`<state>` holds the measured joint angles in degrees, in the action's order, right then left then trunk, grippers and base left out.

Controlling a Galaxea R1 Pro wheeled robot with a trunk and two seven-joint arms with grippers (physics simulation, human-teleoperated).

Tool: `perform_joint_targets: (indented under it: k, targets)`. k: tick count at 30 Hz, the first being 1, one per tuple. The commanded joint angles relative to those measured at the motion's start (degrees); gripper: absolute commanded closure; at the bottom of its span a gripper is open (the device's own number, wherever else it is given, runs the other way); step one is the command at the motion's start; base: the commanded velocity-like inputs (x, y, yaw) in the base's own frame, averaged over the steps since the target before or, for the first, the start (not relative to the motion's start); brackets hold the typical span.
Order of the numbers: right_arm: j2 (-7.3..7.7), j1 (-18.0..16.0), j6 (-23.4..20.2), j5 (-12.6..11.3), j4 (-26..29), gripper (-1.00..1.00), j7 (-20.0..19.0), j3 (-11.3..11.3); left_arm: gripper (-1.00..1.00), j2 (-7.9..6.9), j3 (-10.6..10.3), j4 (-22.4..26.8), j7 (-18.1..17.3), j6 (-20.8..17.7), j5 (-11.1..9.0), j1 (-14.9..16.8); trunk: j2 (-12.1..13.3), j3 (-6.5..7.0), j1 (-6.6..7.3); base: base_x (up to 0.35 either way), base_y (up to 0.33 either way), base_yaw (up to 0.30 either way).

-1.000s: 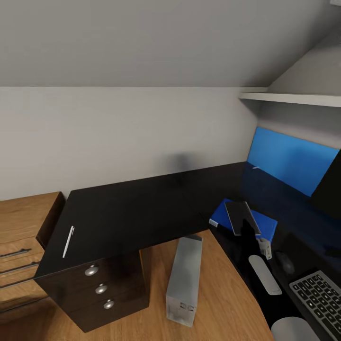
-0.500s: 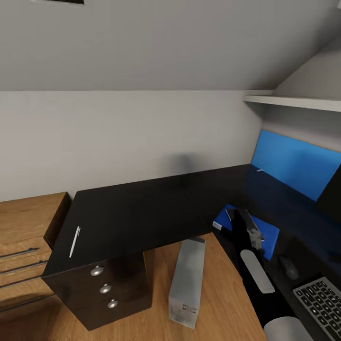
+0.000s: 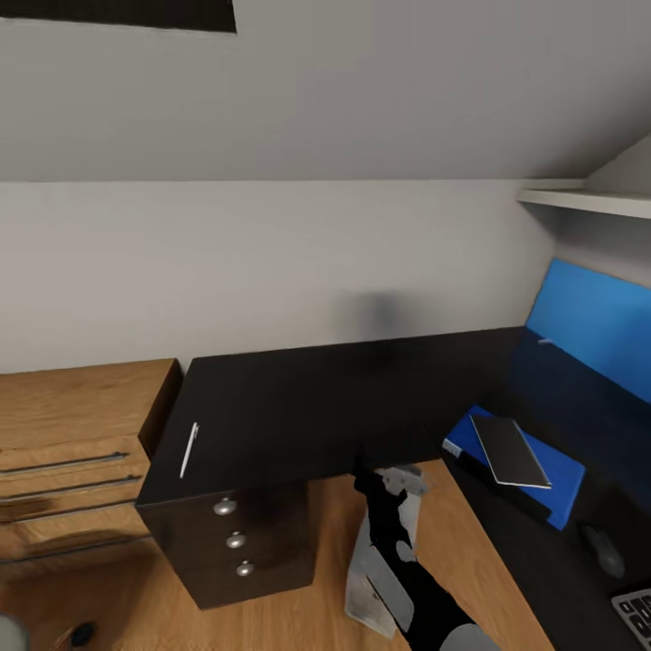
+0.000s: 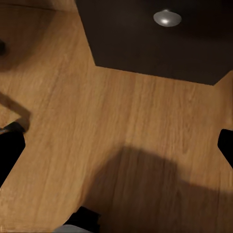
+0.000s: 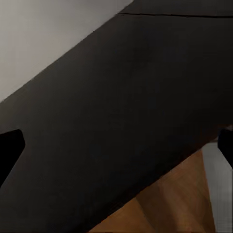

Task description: In the bedroom, organize the workspace by keeping the computer under the desk, ensuring the monitor is on the desk, placing the keyboard on the desk next to the monitor, placing the mouse on the desk next to the keyboard, moving the folder from the swivel chair onto the desk next to the mouse, stacking the notebook on top of the folder with the pen on top of the notebook, and positioning the swivel chair next to the desk.

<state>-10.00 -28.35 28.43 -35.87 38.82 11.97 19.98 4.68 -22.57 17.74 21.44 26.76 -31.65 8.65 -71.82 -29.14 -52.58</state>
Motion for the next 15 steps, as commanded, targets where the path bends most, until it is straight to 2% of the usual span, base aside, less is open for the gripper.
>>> perform_joint_targets:
  k: [1, 2, 6, 11, 15]
  targets:
    - [0.0, -0.1, 1.5, 2.8, -1.4, -1.0, 0.4, 0.3, -1.0, -0.03, -0.5, -0.2, 0.4, 0.2, -0.3, 0.0, 0.4, 0.13, 0.23, 0.0, 0.0, 0.279]
    - [0.0, -0.1, 3.9, 7.5, -3.2, -1.0, 0.9, 0.4, -1.0, -0.03, -0.6, -0.6, 0.4, 0.2, -0.3, 0.0, 0.8, 0.31, 0.45, 0.0, 0.0, 0.28]
    - [0.0, -0.1, 8.4, 15.1, -5.3, -1.0, 3.2, 0.5, -1.0, -0.03, -0.7, -1.1, 0.5, 0.1, -0.3, 0.0, 2.4, 1.03, 1.33, 0.0, 0.0, 0.282]
    - [0.0, -0.1, 11.3, 20.2, -6.2, -1.0, 5.1, 0.8, -1.0, -0.03, -0.7, -1.3, 0.5, 0.1, -0.3, 0.0, 4.4, 1.93, 2.43, 0.0, 0.0, 0.285]
    - [0.0, -0.4, 11.7, 21.7, -8.4, -1.0, 5.0, 0.8, -1.0, 0.04, -0.8, -1.4, 0.5, 0.1, -0.3, 0.0, 6.0, 2.65, 3.3, 0.0, 0.0, 0.289]
